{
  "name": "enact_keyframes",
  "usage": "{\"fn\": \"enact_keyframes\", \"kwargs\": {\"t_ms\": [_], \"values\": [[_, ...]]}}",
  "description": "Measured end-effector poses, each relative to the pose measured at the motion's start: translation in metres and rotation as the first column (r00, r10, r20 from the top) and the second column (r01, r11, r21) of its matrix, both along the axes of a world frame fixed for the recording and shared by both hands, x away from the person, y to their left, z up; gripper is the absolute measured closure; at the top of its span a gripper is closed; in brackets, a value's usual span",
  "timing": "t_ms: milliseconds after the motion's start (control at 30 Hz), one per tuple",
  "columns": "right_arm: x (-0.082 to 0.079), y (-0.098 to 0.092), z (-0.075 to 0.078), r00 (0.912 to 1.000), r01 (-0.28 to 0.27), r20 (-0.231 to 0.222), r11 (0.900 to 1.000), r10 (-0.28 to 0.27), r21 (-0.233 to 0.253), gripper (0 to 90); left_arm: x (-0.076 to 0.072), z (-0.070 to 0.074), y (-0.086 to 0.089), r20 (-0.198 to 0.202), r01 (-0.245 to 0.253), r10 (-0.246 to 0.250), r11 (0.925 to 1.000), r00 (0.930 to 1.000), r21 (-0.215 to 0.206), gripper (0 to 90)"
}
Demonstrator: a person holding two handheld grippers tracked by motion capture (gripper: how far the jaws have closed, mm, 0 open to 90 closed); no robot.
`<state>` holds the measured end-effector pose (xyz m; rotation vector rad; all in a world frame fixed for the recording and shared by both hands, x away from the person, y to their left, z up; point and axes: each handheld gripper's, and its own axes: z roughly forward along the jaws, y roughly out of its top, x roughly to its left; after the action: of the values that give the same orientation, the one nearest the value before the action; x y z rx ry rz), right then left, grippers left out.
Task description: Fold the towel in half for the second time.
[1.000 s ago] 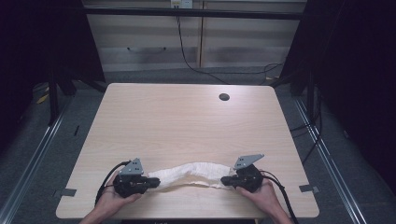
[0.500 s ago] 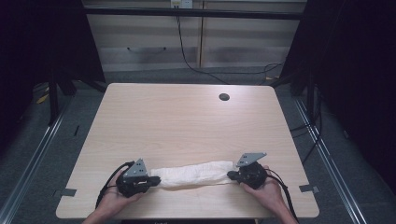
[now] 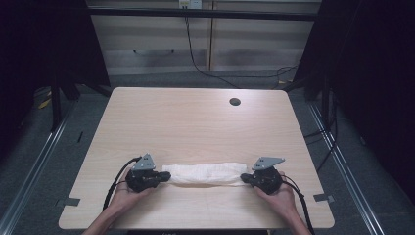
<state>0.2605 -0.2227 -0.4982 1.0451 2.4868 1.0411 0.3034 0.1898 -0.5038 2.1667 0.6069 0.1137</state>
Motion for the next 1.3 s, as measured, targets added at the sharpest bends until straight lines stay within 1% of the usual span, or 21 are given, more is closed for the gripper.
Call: {"fn": "enact_keyframes", "kwargs": {"t_ms": [67,100,133,167,267,400,433,467,533,633,733,767,867,933,1000,1033,1067,1133,1200,1233,1300], "values": [[-0.002,0.0,0.0,0.9999,-0.01,-0.011,1.0,0.01,0.029,83.6,-0.001,0.002,0.002,-0.011,0.021,-0.021,0.9998,0.9997,-0.006,83.5],[-0.003,0.0,0.0,0.9998,-0.018,0.001,0.999,0.018,0.032,82.3,-0.002,0.002,0.002,-0.006,0.034,-0.034,0.9994,0.9994,-0.01,81.7],[-0.004,0.0,0.0,0.9996,-0.028,0.004,0.999,0.027,0.035,81.6,-0.003,0.002,0.003,-0.006,0.028,-0.028,0.9996,0.9996,-0.008,80.0],[-0.005,0.0,0.001,0.9998,-0.022,0.006,0.999,0.021,0.034,80.1,-0.003,0.002,0.003,-0.015,0.027,-0.028,0.9994,0.9995,-0.023,77.3],[-0.006,-0.003,0.002,0.9999,-0.014,0.006,0.999,0.014,0.049,76.9,-0.004,0.004,0.005,-0.009,0.029,-0.029,0.9993,0.9995,-0.024,71.3],[-0.01,-0.007,0.005,0.9999,-0.014,-0.002,0.996,0.015,0.087,69.6,-0.008,0.009,0.013,-0.007,0.025,-0.026,0.9988,0.9996,-0.042,64.2],[-0.011,-0.007,0.005,0.9998,-0.02,-0.002,0.995,0.02,0.095,68.3,-0.009,0.01,0.014,-0.011,0.017,-0.018,0.9976,0.9998,-0.067,62.5],[-0.012,-0.008,0.006,0.9996,-0.029,-0.003,0.994,0.029,0.106,66.8,-0.009,0.012,0.016,-0.018,0.022,-0.023,0.9968,0.9996,-0.077,60.2],[-0.013,-0.01,0.008,0.9996,-0.027,0.0,0.99,0.027,0.138,65.2,-0.01,0.015,0.019,-0.017,0.003,-0.005,0.9957,0.9998,-0.093,55.0],[-0.013,-0.015,0.013,0.9999,-0.007,0.013,0.981,0.005,0.194,62.5,-0.009,0.02,0.024,-0.012,-0.019,0.017,0.991,0.9998,-0.132,52.7],[-0.013,-0.019,0.019,0.9993,0.02,0.026,0.974,-0.027,0.226,56.3,-0.007,0.025,0.028,-0.032,-0.069,0.064,0.9845,0.9974,-0.161,45.7],[-0.012,-0.02,0.021,0.9988,0.03,0.03,0.972,-0.038,0.232,53.9,-0.006,0.027,0.029,-0.046,-0.089,0.082,0.9804,0.9956,-0.176,42.9],[-0.012,-0.025,0.029,0.996,0.068,0.039,0.967,-0.08,0.245,47.9,-0.004,0.034,0.036,-0.067,-0.145,0.135,0.9734,0.9885,-0.177,39.0],[-0.013,-0.031,0.033,0.9933,0.094,0.041,0.961,-0.108,0.26,46.0,-0.005,0.038,0.043,-0.061,-0.162,0.154,0.97,0.9863,-0.181,37.8],[-0.013,-0.039,0.037,0.99,0.121,0.036,0.954,-0.136,0.275,45.0,-0.009,0.044,0.051,-0.035,-0.177,0.174,0.9688,0.9842,-0.173,39.1],[-0.014,-0.043,0.039,0.9879,0.134,0.038,0.951,-0.15,0.278,44.0,-0.011,0.045,0.056,-0.043,-0.2,0.195,0.9631,0.9798,-0.18,39.1],[-0.015,-0.048,0.04,0.9852,0.15,0.039,0.949,-0.167,0.276,43.2,-0.013,0.046,0.06,-0.049,-0.214,0.209,0.9605,0.9767,-0.178,39.1],[-0.019,-0.058,0.043,0.9774,0.187,0.041,0.94,-0.207,0.286,41.6,-0.018,0.045,0.068,-0.048,-0.244,0.239,0.9566,0.9698,-0.16,39.1],[-0.023,-0.067,0.043,0.9679,0.226,0.04,0.929,-0.248,0.295,40.0,-0.022,0.041,0.076,-0.071,-0.27,0.262,0.9521,0.9625,-0.144,37.8],[-0.026,-0.071,0.042,0.9623,0.246,0.04,0.925,-0.269,0.291,39.6,-0.024,0.038,0.079,-0.08,-0.279,0.271,0.9508,0.9594,-0.134,36.9],[-0.031,-0.079,0.039,0.9559,0.271,0.033,0.92,-0.292,0.285,39.4,-0.026,0.034,0.085,-0.088,-0.302,0.294,0.9468,0.9519,-0.111,34.9]]}}
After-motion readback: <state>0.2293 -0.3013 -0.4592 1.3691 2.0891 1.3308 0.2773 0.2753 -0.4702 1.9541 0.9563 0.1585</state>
